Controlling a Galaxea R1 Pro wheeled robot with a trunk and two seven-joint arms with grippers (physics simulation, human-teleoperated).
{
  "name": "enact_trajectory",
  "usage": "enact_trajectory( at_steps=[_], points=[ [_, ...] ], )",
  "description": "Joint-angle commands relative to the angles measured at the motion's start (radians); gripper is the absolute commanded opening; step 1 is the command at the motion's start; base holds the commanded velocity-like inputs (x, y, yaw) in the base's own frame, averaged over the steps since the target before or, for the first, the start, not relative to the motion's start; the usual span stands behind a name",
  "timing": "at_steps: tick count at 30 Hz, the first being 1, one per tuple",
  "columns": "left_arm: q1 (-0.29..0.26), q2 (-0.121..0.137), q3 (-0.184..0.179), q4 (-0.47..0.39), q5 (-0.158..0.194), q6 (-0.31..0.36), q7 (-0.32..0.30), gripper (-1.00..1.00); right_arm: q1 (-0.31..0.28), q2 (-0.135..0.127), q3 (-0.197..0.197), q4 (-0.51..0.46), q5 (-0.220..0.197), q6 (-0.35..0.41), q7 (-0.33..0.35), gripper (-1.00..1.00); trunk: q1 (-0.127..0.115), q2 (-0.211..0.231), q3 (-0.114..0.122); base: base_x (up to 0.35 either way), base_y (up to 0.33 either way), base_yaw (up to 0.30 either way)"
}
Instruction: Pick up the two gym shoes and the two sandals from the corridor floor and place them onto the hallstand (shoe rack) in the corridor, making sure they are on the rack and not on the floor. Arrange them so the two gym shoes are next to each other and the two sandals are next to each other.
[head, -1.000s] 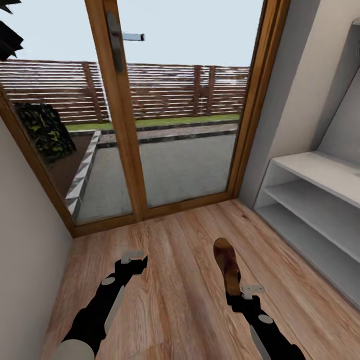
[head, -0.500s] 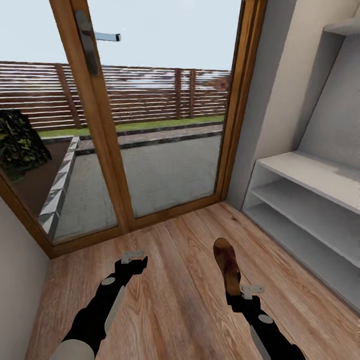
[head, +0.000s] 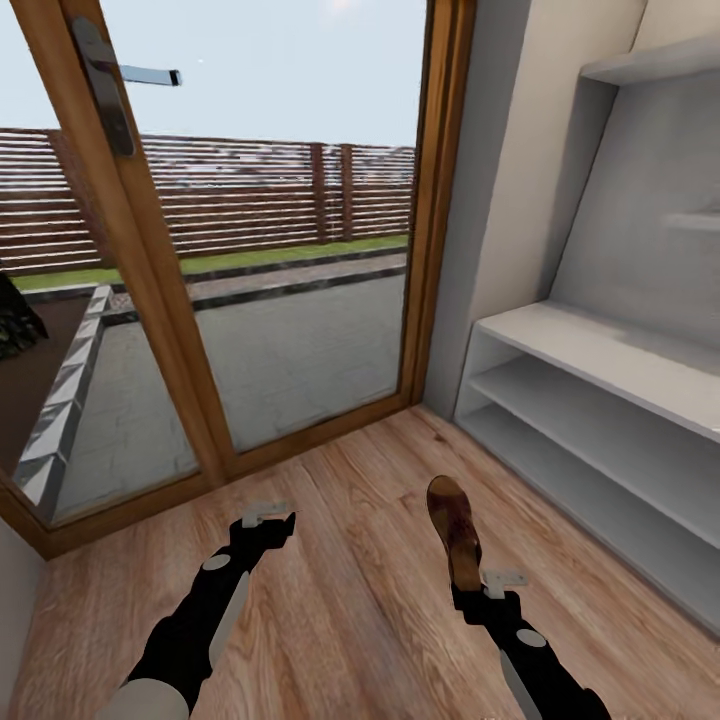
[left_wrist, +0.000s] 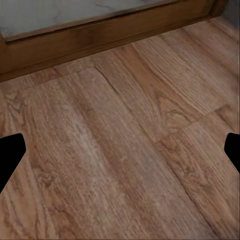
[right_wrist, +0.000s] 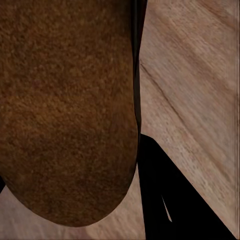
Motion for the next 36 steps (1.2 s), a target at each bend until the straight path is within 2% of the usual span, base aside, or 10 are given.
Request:
enact_trajectory(
  at_steps=[1, 16, 36],
  points=[
    [0.0, 0.0, 0.001, -0.002, 0.003, 0.006, 0.0, 1.0, 0.0, 0.0, 0.0, -0.001, -0.004, 0.003, -0.001, -1.0, 0.0, 0.0, 0.0, 0.014, 0.0, -0.222],
    [0.0, 0.0, 0.001, -0.002, 0.003, 0.006, 0.0, 1.0, -0.001, 0.0, 0.0, -0.001, -0.004, 0.003, -0.001, -1.0, 0.0, 0.0, 0.013, 0.014, 0.006, -0.225],
    [0.0, 0.0, 0.0, -0.002, 0.003, 0.006, 0.0, 1.0, 0.0, 0.0, 0.0, -0.001, -0.004, 0.003, -0.001, -1.0, 0.0, 0.0, 0.013, 0.259, 0.151, -0.296]
  ],
)
